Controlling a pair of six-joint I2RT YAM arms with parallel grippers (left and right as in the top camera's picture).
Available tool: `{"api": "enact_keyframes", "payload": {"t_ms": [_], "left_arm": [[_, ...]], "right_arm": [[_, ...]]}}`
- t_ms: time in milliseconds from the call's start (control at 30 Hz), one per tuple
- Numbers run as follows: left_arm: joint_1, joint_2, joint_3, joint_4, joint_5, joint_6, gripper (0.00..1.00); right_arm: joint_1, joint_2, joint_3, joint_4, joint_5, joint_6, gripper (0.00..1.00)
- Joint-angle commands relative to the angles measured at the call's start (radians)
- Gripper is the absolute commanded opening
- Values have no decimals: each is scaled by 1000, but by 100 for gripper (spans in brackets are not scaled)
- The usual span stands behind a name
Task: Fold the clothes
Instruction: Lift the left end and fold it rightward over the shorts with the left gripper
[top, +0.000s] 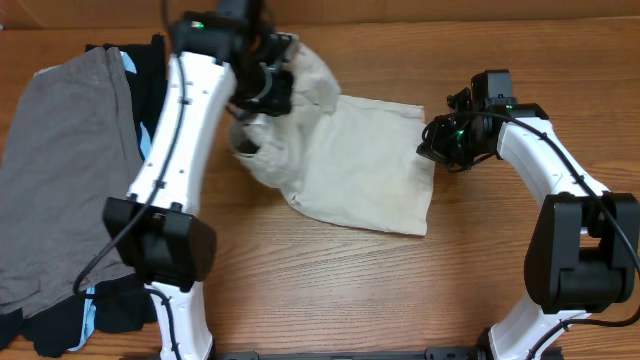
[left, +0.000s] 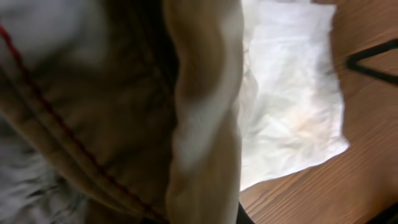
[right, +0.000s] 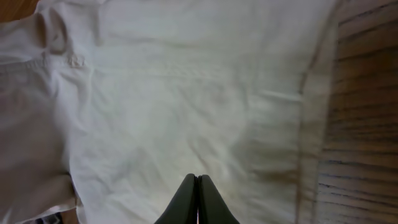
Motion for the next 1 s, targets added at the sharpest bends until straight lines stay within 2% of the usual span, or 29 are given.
{"api": "enact_keyframes", "payload": {"t_ms": [0, 300, 667, 967], "left_arm": [[-66, 31, -2, 40, 24, -97, 4], [-216, 116, -2, 143, 26, -201, 4], [-346, 129, -2, 255, 27, -203, 4], [-350, 129, -1, 256, -43, -202, 4]], "right_arm": [[4, 6, -3, 9, -16, 9, 4], [3, 6, -3, 39, -16, 58, 4], [-43, -17, 25, 95, -35, 111, 4], [-211, -102, 158, -74, -34, 117, 4]]}}
